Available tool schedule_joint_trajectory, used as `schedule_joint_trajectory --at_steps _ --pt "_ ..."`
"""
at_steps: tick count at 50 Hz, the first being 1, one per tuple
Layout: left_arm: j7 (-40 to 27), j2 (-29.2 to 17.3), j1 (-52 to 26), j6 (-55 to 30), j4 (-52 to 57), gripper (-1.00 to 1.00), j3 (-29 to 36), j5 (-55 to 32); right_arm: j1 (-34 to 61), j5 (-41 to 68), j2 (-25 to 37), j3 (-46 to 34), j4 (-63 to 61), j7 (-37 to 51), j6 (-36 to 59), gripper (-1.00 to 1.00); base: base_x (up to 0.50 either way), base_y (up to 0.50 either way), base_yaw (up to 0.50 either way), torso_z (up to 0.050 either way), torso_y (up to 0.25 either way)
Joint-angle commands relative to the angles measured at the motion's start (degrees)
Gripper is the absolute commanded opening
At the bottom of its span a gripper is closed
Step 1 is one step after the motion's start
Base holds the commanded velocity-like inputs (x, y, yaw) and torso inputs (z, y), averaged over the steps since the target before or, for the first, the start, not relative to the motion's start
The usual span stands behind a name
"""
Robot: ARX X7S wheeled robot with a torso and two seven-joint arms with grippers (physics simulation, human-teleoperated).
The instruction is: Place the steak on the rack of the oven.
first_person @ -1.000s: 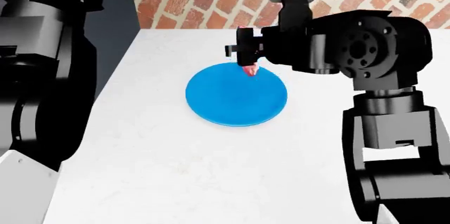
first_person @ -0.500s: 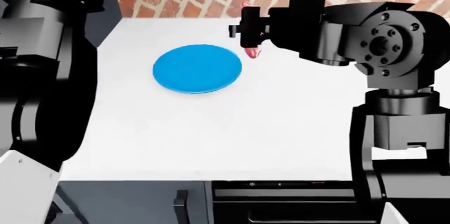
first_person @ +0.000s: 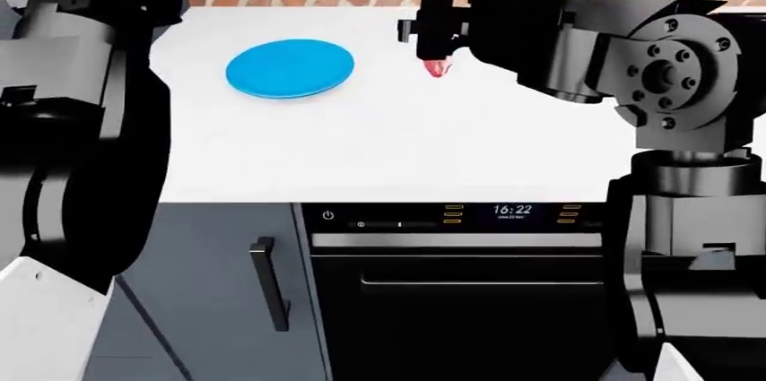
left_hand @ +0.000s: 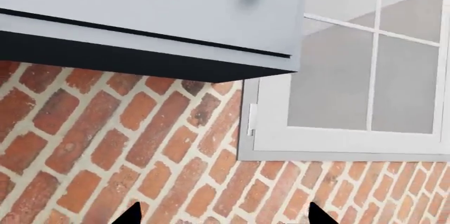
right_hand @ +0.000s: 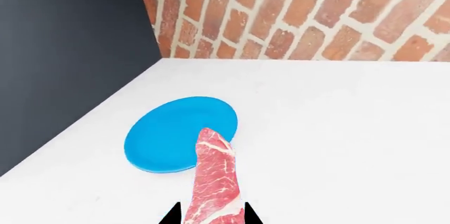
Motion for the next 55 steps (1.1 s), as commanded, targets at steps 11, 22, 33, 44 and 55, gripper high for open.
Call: schedule_joint_trajectory --at_steps 11,22,33,44,55 --pt "-1.85 0.03 0.39 2.15 0.04 1.0 -1.85 -0.59 -0.9 -2.21 0.6 -1.81 -2.78 -0.55 -7.54 -1.0 -0.15 0.0 0.0 0.0 0.0" --pt "0.8 0.08 0.73 4.17 0.03 1.0 -2.56 -1.29 -2.6 -0.85 0.94 0.13 -8.21 0.81 -9.42 -1.0 -0.02 0.0 0.05 0.0 0.0" --pt "-11.06 -0.9 22.18 -16.23 25.77 1.0 -1.3 -15.21 -4.69 2.64 1.67 4.82 -15.18 5.15 -7.14 -1.0 -0.25 -0.01 0.48 0.0 0.0" --pt "-22.8 1.05 34.8 -59.83 102.57 1.0 -6.89 -28.72 -5.7 4.03 2.15 5.72 -17.2 6.82 -5.75 -1.0 -0.42 -0.04 0.32 0.0 0.0" --pt "-25.78 -0.12 34.6 -59.36 102.12 1.0 -6.77 -32.52 -5.66 4.67 2.43 5.46 -17.95 7.2 -5.44 -1.0 -0.39 -0.05 0.36 0.0 0.0"
